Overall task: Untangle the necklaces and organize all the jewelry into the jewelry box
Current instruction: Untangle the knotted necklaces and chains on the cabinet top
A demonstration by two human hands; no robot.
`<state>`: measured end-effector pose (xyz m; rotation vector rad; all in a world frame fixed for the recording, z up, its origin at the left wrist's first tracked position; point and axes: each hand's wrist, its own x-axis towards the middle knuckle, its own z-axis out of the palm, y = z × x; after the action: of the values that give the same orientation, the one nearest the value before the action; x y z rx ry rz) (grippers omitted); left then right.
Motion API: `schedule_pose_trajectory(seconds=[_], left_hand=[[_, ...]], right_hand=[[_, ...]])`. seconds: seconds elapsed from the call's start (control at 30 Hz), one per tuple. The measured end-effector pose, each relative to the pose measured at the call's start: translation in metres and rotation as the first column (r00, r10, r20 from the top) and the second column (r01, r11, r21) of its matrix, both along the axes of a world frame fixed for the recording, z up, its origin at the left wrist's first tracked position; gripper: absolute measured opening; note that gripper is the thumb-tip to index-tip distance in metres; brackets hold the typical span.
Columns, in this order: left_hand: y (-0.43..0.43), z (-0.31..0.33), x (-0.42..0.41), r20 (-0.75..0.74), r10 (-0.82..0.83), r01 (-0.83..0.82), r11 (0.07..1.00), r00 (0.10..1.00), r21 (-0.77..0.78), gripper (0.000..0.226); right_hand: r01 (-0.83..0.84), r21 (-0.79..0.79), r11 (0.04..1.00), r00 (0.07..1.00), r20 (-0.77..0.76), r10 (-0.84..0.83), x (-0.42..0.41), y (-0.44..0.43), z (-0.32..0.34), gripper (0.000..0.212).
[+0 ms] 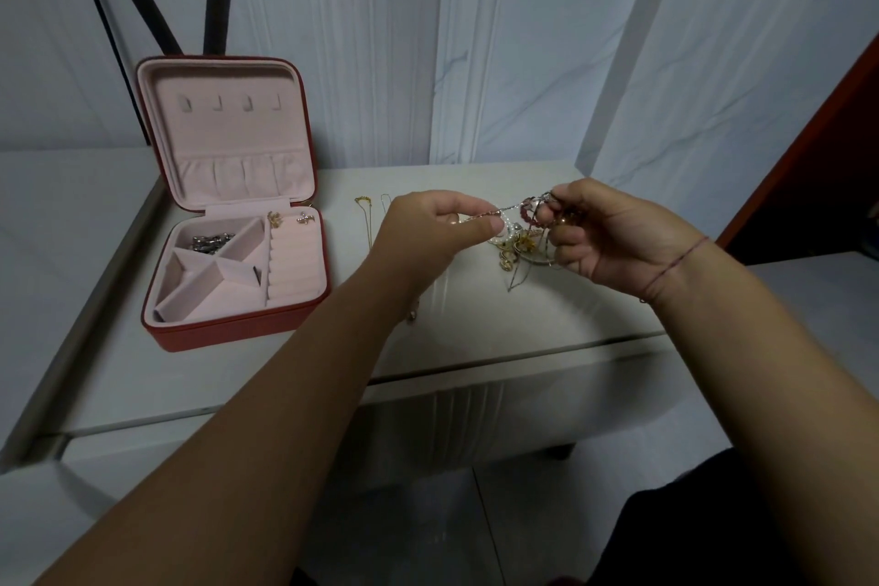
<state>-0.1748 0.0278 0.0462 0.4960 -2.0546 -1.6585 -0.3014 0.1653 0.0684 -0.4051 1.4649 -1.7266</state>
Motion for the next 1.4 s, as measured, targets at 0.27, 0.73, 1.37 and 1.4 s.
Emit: schedule_pose_trajectory(seconds=[0.27, 0.73, 1.37, 1.4], left_hand=[[-0.0010, -0.0002, -0.0001, 0.018, -0.039, 0.035, 0.988, 0.999, 0.152, 0.010], [0.0028, -0.0076, -0.0062, 0.043, -0.118, 0.097, 0.936, 0.992, 0.337, 0.021], [0.0038, -0.0046, -0.0071, -0.064, -0.087, 0.099, 0.972, 0.994, 0.215, 0.014], [0.0041, -0.0045, -0.0072, -0.077, -0.078, 0.093, 0.973, 0.994, 0.213, 0.009]], right_hand=[[-0.003, -0.001, 1.000, 1.000, -0.005, 0.003, 0.0008, -0.0008, 0.0001, 0.023], [-0.035, -0.083, 0.996, 0.999, -0.017, 0.033, 0.0014, -0.0041, -0.0020, 0.013], [0.017, -0.064, 0.998, 0.999, 0.036, -0.015, 0.0014, -0.0034, -0.0006, 0.018], [0.018, -0.066, 0.998, 0.999, 0.040, -0.016, 0.0013, -0.0036, -0.0005, 0.018]])
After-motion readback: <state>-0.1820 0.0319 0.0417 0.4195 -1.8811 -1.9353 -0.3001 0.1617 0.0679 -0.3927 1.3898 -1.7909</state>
